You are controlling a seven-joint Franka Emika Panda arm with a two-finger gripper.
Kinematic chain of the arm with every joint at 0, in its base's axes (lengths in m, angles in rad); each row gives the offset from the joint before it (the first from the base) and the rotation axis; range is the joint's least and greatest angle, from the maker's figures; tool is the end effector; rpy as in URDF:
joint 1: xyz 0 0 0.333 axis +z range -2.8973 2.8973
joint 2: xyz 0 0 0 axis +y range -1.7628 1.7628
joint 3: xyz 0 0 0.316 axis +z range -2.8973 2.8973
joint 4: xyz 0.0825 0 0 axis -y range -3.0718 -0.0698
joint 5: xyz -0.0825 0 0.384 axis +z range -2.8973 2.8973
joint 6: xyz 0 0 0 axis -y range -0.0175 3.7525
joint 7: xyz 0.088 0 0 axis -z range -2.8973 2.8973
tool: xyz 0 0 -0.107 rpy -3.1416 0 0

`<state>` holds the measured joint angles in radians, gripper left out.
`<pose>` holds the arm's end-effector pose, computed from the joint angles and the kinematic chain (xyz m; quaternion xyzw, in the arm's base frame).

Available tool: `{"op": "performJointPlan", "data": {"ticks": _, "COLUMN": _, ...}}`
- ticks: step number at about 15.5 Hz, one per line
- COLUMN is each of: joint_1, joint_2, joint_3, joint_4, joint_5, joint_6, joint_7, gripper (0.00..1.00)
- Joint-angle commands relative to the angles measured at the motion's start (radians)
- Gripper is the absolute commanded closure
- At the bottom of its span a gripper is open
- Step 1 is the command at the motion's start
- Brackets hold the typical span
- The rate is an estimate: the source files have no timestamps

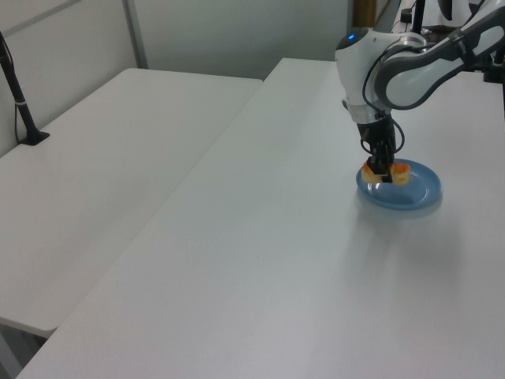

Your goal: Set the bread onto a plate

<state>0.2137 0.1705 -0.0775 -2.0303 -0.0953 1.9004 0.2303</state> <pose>0.5422 0.0681 0.3432 0.9873 -0.0249 -0.1379 0.0752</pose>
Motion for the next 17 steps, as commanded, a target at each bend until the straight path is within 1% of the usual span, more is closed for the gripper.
{"op": "performJointPlan", "data": {"ticks": 1, "joint_1": -0.005, "joint_2": -0.02, "joint_3": 0.007, "joint_4": -0.015, "joint_5": -0.014, "joint_6": 0.003, "joint_7": 0.011, "gripper": 0.0}}
{"op": "performJointPlan", "data": {"ticks": 6, "joint_1": -0.005, "joint_2": -0.06, "joint_3": 0.008, "joint_4": 0.028, "joint_5": -0.014, "joint_6": -0.036, "joint_7": 0.011, "gripper": 0.0}}
{"op": "performJointPlan", "data": {"ticks": 9, "joint_1": -0.022, "joint_2": -0.089, "joint_3": 0.008, "joint_4": 0.122, "joint_5": -0.012, "joint_6": -0.079, "joint_7": 0.011, "gripper": 0.0}}
{"op": "performJointPlan", "data": {"ticks": 10, "joint_1": -0.048, "joint_2": -0.097, "joint_3": 0.01, "joint_4": 0.155, "joint_5": -0.009, "joint_6": -0.098, "joint_7": 0.011, "gripper": 0.0}}
{"op": "performJointPlan", "data": {"ticks": 13, "joint_1": -0.151, "joint_2": -0.141, "joint_3": 0.047, "joint_4": 0.251, "joint_5": 0.0, "joint_6": -0.142, "joint_7": 0.004, "gripper": 0.0}}
{"op": "performJointPlan", "data": {"ticks": 15, "joint_1": -0.168, "joint_2": -0.146, "joint_3": 0.051, "joint_4": 0.301, "joint_5": 0.0, "joint_6": -0.181, "joint_7": 0.012, "gripper": 0.0}}
{"op": "performJointPlan", "data": {"ticks": 17, "joint_1": -0.183, "joint_2": -0.144, "joint_3": 0.051, "joint_4": 0.334, "joint_5": -0.001, "joint_6": -0.184, "joint_7": 0.003, "gripper": 0.0}}
